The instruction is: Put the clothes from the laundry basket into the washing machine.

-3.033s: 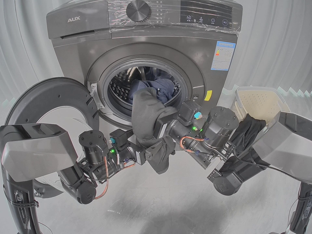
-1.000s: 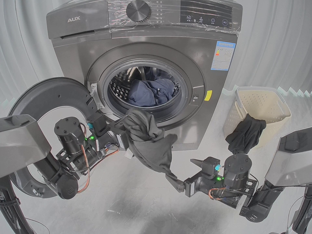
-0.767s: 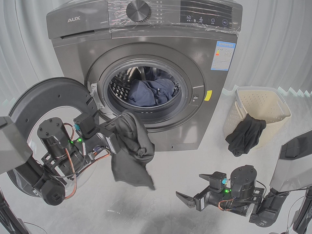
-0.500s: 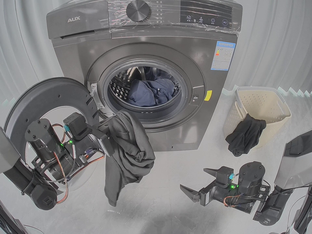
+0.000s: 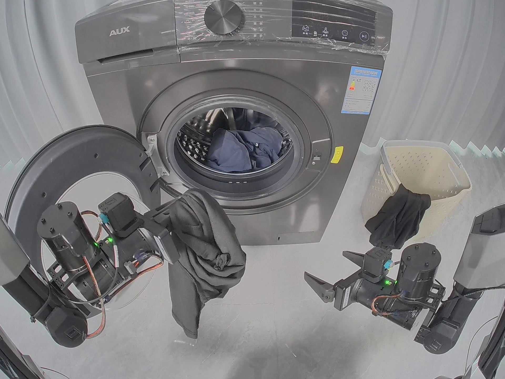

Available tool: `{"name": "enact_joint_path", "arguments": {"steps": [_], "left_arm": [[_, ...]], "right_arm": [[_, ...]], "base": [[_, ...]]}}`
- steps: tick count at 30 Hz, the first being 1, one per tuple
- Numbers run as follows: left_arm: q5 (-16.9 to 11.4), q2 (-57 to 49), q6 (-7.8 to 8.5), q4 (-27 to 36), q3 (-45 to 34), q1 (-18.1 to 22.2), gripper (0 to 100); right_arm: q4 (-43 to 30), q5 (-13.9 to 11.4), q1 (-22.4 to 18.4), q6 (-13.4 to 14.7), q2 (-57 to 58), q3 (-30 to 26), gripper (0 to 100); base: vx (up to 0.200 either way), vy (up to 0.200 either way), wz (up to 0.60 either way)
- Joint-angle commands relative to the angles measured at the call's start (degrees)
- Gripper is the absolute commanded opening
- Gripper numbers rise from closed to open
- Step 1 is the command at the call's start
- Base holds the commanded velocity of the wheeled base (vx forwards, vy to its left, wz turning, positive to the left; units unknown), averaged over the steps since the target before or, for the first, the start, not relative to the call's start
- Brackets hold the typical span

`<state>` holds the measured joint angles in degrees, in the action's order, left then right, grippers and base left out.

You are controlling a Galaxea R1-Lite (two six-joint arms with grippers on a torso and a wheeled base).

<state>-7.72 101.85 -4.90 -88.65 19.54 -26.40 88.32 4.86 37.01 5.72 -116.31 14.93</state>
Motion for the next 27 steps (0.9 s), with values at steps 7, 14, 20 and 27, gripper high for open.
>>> {"name": "enact_joint_path", "arguments": {"steps": [7, 14, 20, 27], "left_arm": [[0.4, -0.5, 0.33, 0.0, -1.1, -1.6, 0], [0.2, 0.2, 0.15, 0.0, -1.6, -1.5, 0], [0.2, 1.4, 0.33, 0.0, -1.5, -1.6, 0], [0.3, 2.2, 0.42, 0.0, -1.4, -1.6, 0]], "right_arm": [[0.0, 0.0, -0.1, 0.1, -0.7, -0.3, 100], [-0.1, 0.0, 0.3, 0.3, -0.6, -0.4, 100], [-0.1, 0.0, 0.3, 0.3, -0.6, -0.5, 100], [0.0, -0.1, 0.4, 0.3, -0.3, -0.9, 100]], "base": [[0.000, 0.000, 0.00], [0.029, 0.000, 0.00], [0.200, 0.000, 0.00], [0.200, 0.000, 0.00]]}}
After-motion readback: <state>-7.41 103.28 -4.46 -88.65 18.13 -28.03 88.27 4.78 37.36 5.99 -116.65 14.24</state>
